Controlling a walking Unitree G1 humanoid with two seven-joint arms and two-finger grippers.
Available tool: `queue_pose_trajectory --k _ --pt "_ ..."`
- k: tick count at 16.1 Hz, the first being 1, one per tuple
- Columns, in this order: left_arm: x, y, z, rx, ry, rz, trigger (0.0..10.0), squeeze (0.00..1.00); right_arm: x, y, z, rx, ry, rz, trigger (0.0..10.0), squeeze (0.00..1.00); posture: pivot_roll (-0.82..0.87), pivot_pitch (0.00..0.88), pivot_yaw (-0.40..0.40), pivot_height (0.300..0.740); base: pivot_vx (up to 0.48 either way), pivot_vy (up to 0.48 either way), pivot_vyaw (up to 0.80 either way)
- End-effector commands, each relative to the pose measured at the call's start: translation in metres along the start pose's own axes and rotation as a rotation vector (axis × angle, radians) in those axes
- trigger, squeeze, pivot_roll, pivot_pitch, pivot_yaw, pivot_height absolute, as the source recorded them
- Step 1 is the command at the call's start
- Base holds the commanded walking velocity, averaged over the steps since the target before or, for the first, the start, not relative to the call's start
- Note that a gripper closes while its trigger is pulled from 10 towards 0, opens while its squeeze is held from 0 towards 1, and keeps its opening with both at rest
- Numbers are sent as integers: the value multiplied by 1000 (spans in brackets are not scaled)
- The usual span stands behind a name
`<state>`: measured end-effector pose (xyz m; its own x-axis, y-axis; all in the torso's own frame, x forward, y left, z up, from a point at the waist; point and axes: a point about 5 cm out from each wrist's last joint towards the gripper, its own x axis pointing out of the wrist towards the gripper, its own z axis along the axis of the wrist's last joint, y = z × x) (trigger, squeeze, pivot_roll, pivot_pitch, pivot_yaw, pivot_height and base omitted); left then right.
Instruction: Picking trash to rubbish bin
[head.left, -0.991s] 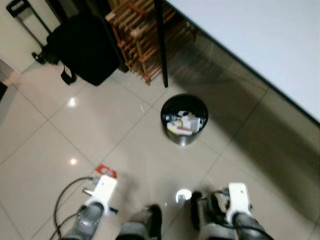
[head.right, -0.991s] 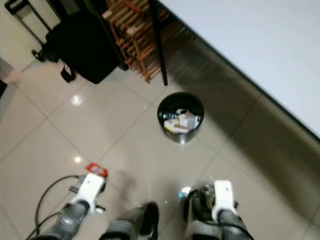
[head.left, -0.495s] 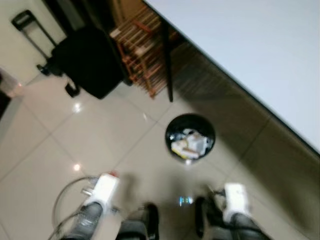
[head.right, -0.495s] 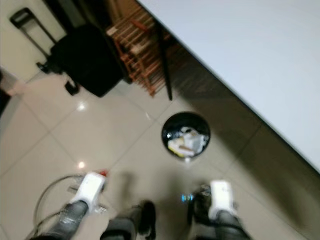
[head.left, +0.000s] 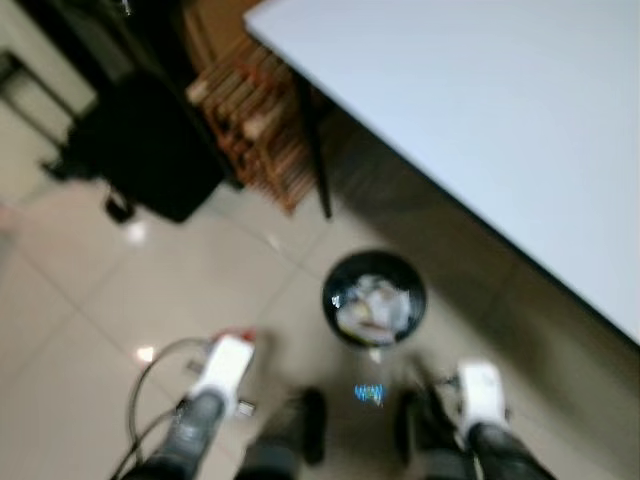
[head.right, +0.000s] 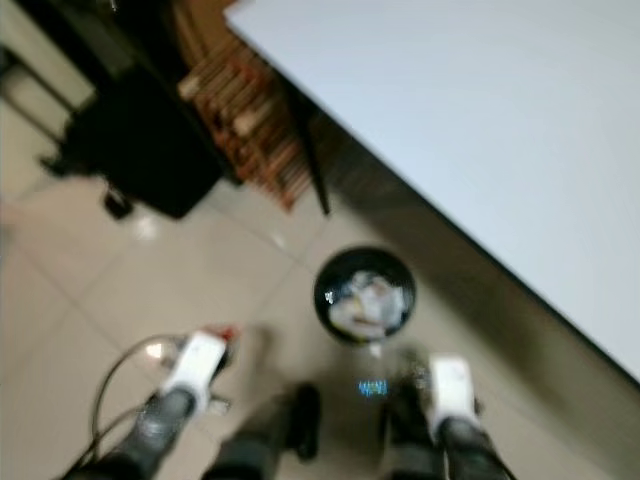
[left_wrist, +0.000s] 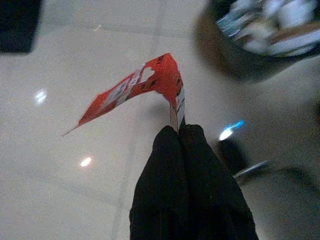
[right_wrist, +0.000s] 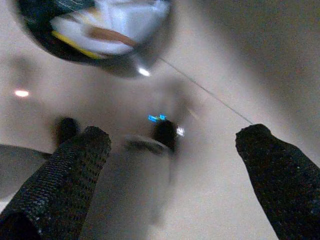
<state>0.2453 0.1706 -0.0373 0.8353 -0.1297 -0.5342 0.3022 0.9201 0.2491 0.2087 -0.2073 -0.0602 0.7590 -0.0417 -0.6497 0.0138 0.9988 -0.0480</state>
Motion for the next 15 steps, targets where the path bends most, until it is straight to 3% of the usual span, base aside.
queue_pose_trajectory --k 1,6,8,15 --pt "-13 4 -29 -9 99 6 10000 0 -5 11 -20 21 73 22 10000 0 37 350 139 740 0 0 0" --pt "-13 6 -30 -5 116 19 10000 0 -5 12 -20 28 75 25 10000 0 40 356 139 740 0 0 0" --pt "-13 6 -31 -6 118 22 10000 0 -5 13 -20 32 76 30 10000 0 39 357 138 740 0 0 -800" --pt "-14 6 -32 -11 125 25 10000 0 -4 14 -19 28 70 36 10000 0 42 360 137 740 0 0 0"
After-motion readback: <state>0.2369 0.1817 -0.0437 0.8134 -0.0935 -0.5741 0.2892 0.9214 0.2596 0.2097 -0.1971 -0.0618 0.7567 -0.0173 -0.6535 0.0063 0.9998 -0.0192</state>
